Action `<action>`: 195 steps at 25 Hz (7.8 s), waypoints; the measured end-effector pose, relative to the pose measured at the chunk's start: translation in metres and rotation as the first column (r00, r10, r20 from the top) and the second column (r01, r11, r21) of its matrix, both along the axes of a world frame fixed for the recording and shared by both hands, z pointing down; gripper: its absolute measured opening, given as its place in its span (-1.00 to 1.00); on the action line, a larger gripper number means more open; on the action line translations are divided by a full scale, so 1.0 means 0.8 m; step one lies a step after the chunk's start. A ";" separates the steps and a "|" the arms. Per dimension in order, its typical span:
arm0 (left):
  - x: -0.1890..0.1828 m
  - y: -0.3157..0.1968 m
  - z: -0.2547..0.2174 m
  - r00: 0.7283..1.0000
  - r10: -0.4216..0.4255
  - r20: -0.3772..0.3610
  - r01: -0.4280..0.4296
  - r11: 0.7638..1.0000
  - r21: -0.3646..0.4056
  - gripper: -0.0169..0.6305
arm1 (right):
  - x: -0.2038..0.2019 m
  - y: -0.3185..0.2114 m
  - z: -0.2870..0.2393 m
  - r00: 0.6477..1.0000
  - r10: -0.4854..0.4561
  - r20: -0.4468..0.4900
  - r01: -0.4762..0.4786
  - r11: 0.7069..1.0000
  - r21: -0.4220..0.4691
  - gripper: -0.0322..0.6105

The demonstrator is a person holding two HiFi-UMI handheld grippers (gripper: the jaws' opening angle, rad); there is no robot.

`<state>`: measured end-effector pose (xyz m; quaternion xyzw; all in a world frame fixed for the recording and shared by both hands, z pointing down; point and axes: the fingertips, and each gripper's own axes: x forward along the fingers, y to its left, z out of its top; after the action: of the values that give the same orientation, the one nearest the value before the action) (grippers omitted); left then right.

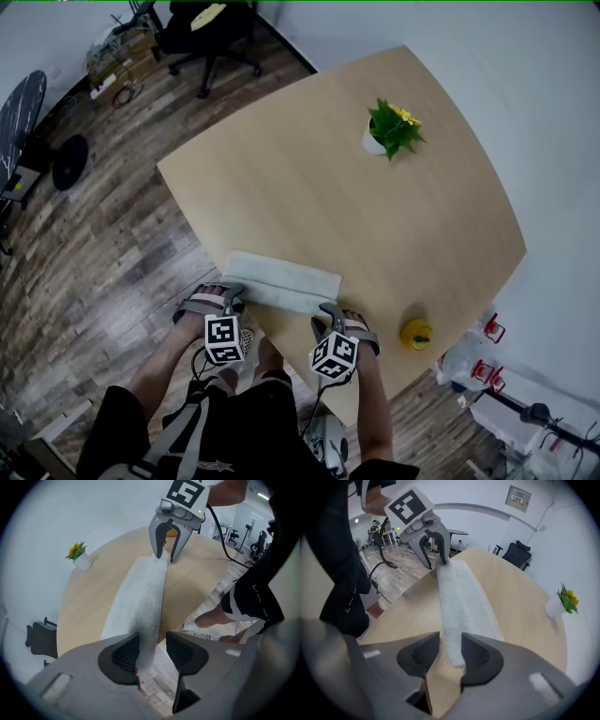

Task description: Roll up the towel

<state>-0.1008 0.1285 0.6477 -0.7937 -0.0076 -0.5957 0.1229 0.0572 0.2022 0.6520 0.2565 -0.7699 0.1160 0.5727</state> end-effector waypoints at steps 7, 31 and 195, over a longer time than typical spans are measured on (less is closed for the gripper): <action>0.003 0.002 0.010 1.000 -0.006 -0.001 0.006 0.999 -0.034 -0.36 | 0.004 -0.008 0.006 1.000 0.007 0.002 -0.007 1.000 0.013 -0.47; 0.002 -0.007 0.004 0.999 -0.002 0.035 0.000 0.999 0.045 -0.77 | 0.003 -0.008 0.005 1.000 -0.005 -0.015 0.006 0.999 0.040 -0.69; 0.028 -0.051 0.003 1.000 0.003 -0.021 -0.002 0.998 0.064 -0.67 | 0.024 -0.057 0.002 0.997 0.071 -0.019 -0.069 0.993 0.094 -0.53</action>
<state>-0.0782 0.0878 0.6504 -0.7957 0.0119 -0.5870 0.1490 0.0764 0.1570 0.6533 0.3113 -0.7585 0.0970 0.5642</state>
